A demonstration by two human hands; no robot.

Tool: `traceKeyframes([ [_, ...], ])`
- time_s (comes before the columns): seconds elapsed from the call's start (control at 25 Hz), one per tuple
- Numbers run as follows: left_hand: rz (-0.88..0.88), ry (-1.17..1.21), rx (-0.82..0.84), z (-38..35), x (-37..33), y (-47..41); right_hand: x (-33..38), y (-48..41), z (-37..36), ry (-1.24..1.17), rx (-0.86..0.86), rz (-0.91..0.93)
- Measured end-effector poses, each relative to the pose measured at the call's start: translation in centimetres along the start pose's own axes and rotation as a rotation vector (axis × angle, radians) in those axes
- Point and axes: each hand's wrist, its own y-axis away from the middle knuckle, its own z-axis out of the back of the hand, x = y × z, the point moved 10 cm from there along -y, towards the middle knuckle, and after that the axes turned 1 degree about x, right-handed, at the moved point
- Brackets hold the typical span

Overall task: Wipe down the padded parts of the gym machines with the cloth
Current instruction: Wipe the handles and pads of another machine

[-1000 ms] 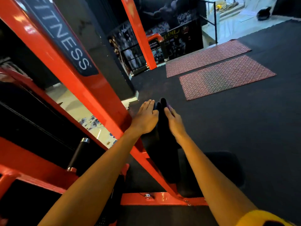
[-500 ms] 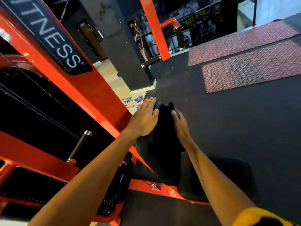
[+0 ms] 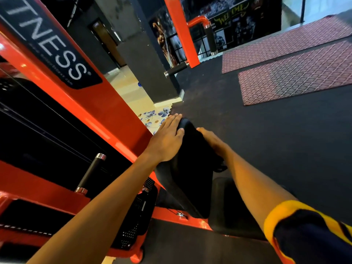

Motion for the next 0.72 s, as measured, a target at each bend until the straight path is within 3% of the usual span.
traceKeyframes([
  [0.16,0.008,0.008,-0.002,0.1,0.0,0.1,4.2,1.7,0.6,-0.106,-0.129,0.204],
  [0.32,0.007,-0.023,-0.022,0.3,-0.6,0.3,5.3,6.9,-0.9,-0.205,-0.141,0.456],
  [0.48,0.003,-0.014,-0.027,0.3,-0.2,0.1,-4.3,7.7,-2.6,-0.043,-0.252,0.236],
  [0.6,-0.025,0.001,-0.034,0.3,-0.5,0.3,-7.0,6.7,-2.6,-0.149,-0.315,0.075],
  [0.72,-0.027,0.029,-0.042,0.4,-0.6,0.3,-3.1,8.9,-3.4,-0.162,-0.338,0.195],
])
